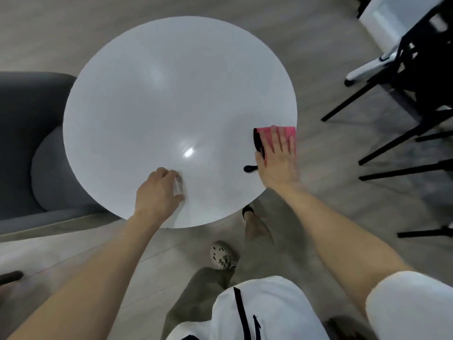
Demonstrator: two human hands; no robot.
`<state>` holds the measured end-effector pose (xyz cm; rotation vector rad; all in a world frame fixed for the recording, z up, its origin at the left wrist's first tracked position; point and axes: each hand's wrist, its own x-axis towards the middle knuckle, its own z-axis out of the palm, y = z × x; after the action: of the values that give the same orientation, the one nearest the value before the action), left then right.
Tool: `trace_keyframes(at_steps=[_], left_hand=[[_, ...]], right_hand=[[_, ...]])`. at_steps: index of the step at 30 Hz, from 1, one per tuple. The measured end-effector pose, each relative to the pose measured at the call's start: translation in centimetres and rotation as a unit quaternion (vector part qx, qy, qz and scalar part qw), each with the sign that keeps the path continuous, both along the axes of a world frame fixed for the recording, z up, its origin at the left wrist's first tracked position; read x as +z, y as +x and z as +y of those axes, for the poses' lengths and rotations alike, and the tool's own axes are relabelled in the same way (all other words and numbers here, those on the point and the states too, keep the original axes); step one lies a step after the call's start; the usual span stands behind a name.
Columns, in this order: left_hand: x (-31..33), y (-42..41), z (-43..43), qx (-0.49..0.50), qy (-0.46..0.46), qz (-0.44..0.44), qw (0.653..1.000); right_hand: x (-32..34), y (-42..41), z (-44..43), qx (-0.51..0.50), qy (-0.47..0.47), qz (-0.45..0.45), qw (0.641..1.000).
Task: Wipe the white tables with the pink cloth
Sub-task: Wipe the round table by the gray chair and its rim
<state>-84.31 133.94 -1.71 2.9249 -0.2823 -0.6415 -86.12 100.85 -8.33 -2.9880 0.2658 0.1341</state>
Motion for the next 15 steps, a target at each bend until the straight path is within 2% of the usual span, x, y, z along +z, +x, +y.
trace_keyframes(at_steps=[1, 5, 8, 10, 13, 15], left_hand=[[0.1, -0.2, -1.0, -0.003, -0.008, 0.001, 1.000], [0.7, 0.3, -3.3, -0.009, -0.005, -0.016, 1.000], [0.9, 1.6, -4.0, 0.014, 0.008, -0.030, 0.999], [0.8, 2.7, -4.6, 0.033, 0.012, -0.035, 0.999], [0.9, 4.4, -6.8, 0.053, 0.013, -0.022, 0.998], [0.8, 5.7, -8.7, 0.059, 0.022, -0.015, 0.998]], right_hand=[[-0.1, -0.4, 2.4, 0.011, -0.002, -0.008, 1.000], [-0.9, -3.5, 10.4, 0.210, 0.066, -0.030, 0.975], [-1.1, -3.5, 11.4, 0.260, 0.107, -0.028, 0.959], [-1.4, -2.3, 8.6, 0.342, 0.108, -0.028, 0.933], [-1.6, 2.6, -0.4, 0.459, 0.083, -0.033, 0.884], [-1.4, 8.3, -6.8, 0.439, 0.046, -0.030, 0.897]])
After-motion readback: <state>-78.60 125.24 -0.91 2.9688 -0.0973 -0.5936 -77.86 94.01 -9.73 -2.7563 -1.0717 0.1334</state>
